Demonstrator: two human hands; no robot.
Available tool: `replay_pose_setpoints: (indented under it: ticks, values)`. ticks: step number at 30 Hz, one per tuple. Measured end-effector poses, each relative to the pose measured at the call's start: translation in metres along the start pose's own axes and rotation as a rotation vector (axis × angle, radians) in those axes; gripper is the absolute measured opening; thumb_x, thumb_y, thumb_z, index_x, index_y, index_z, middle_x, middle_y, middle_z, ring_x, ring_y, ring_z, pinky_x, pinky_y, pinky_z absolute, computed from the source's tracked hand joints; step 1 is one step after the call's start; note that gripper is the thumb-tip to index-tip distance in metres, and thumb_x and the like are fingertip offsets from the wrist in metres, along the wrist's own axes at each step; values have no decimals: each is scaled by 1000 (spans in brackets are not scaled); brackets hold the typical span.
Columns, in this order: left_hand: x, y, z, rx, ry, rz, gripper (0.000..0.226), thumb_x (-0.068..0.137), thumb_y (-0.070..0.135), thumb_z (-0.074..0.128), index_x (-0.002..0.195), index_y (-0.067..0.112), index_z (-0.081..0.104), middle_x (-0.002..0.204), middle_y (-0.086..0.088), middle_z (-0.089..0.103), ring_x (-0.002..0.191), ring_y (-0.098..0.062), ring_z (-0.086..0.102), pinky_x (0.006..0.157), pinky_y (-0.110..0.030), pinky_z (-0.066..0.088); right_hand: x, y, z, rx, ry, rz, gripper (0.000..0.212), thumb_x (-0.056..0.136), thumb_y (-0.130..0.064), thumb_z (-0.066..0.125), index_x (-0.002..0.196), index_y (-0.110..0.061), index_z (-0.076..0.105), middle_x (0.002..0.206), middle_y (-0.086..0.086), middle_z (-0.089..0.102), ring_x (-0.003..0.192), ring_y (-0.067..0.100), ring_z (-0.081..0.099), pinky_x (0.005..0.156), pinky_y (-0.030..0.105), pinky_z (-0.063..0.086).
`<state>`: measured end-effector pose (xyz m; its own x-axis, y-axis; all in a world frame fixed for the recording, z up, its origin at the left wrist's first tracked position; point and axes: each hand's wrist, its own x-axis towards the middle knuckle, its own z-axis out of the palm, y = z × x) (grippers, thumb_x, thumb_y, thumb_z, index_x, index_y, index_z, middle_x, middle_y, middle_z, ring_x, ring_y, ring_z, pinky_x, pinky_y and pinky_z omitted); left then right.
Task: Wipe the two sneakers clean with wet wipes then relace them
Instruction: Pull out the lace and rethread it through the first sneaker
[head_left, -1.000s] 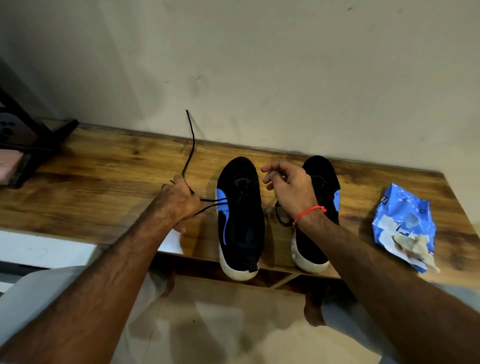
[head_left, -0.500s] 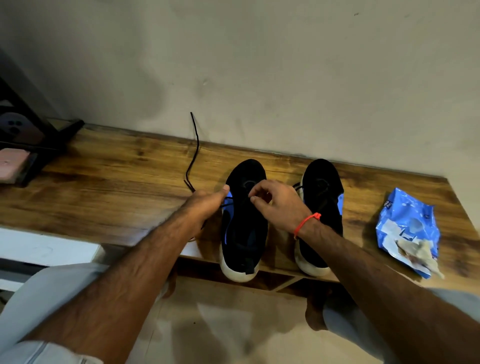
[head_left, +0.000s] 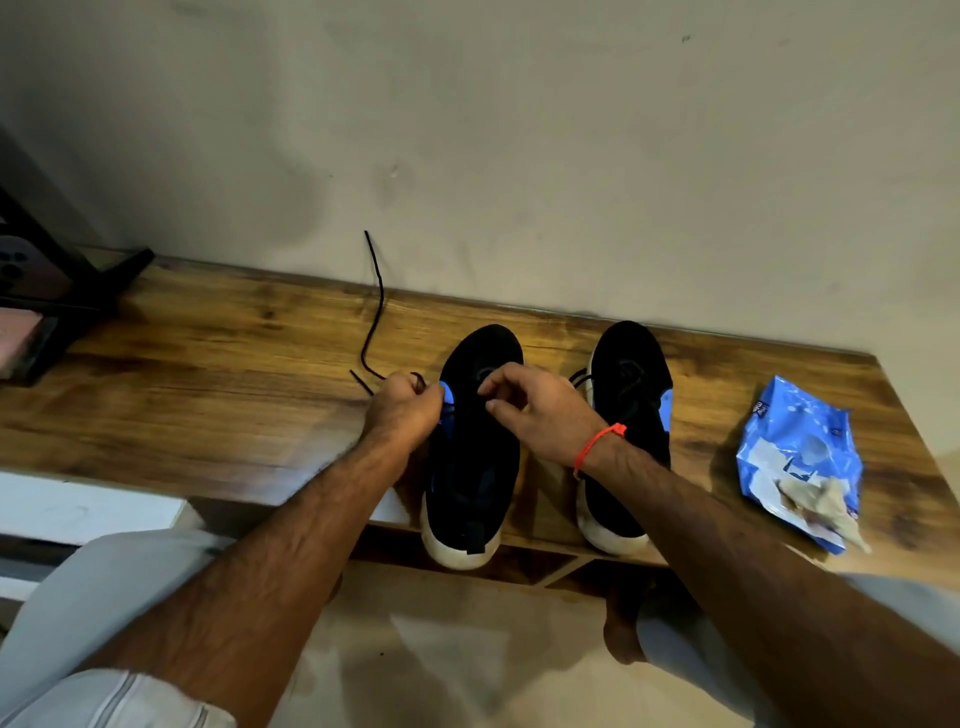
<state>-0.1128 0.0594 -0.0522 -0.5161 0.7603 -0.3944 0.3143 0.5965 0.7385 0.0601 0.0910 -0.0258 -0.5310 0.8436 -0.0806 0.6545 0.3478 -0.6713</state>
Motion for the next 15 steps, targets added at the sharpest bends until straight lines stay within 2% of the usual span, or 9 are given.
replay_pose_setpoints:
  ticks: [1,3,6,9,11,12,15]
  values:
    - [-2,3,0,-108,-3,35,26,97,31,60,76,16,63,76,-5,65,74,-23,63,64,-29,48,0,0,0,19,5,8,22,96,-24,62,117,-29,62,107,-5,59,95,8,55,79,20,43]
    - [-10,15,-2,-255,-28,133,23,100,34,58,88,18,69,85,-1,69,82,-19,64,71,-30,48,1,-3,-2,96,31,48,32,96,-25,63,127,-26,60,113,-4,59,101,10,55,86,23,45]
    - [-26,36,-7,-340,-93,294,28,105,39,53,99,20,73,95,5,72,83,0,66,66,-17,48,6,-12,-3,418,63,140,37,95,-27,66,131,-21,60,116,-1,63,105,11,60,92,26,51]
    - [-36,49,-12,-408,-111,385,31,106,35,52,103,15,75,100,2,72,76,12,65,60,-5,45,11,-19,-4,637,73,154,24,95,-21,66,118,-17,68,109,2,71,104,14,67,93,31,54]
    - [-39,52,-16,-475,-123,366,30,106,31,51,106,11,73,96,5,71,71,15,64,58,-4,45,12,-21,-3,606,89,129,8,95,-20,66,98,-18,73,96,1,73,91,14,68,86,37,55]
    - [-39,55,-18,-533,-136,346,29,106,29,51,108,9,71,96,6,71,70,16,64,57,-3,45,13,-21,-2,541,91,115,8,95,-21,65,91,-19,72,91,1,73,86,14,67,83,39,55]
    - [-38,58,-24,-614,-158,316,26,106,24,52,113,6,68,99,8,70,70,18,63,53,-3,44,13,-18,3,313,102,61,6,95,-23,65,94,-22,70,87,-5,70,83,12,65,75,32,54]
